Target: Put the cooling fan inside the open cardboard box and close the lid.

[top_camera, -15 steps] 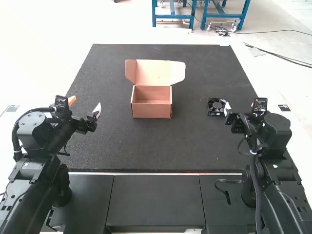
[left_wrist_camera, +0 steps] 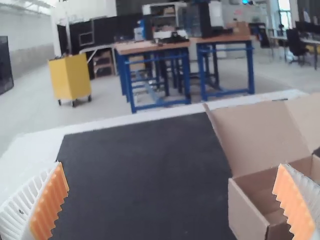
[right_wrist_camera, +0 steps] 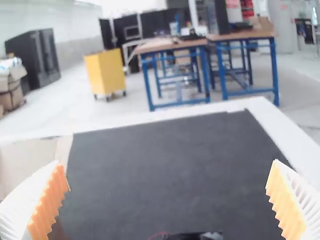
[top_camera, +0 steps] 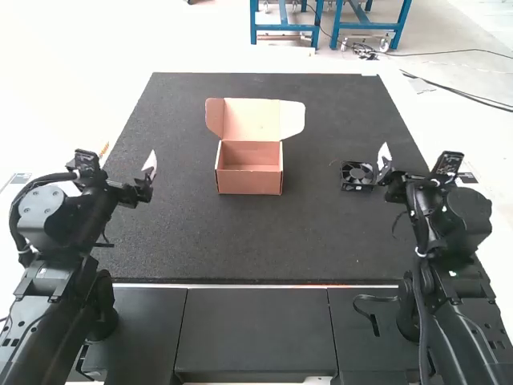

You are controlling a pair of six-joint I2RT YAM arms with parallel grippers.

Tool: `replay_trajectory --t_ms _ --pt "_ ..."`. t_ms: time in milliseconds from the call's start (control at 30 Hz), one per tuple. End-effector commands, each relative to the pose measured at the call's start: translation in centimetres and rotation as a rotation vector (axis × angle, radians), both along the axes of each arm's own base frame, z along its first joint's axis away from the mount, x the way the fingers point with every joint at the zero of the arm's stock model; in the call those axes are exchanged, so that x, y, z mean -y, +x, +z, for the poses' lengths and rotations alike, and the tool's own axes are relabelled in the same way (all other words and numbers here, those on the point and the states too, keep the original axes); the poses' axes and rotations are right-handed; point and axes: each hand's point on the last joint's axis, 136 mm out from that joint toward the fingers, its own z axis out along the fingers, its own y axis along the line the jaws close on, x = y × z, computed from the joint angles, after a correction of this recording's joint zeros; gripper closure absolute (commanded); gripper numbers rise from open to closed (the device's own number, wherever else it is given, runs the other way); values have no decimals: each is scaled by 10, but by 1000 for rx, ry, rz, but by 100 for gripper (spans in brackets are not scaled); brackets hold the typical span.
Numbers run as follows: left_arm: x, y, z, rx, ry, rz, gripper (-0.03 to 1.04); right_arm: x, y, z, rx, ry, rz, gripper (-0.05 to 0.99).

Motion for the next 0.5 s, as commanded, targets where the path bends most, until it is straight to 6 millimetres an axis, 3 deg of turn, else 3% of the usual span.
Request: replay_trajectory --t_ms 0,267,367,467 --pt "-19 -6 29 111 -129 77 4 6 7 -46 -43 53 -21 2" --pt "-31 -21 75 240 -204 118 4 10 6 -9 -12 86 -35 2" --pt "-30 -15 81 193 -209 115 4 16 18 -18 -115 105 -66 2" --pt "-30 4 73 106 -201 128 4 18 37 -32 -251 119 -78 2"
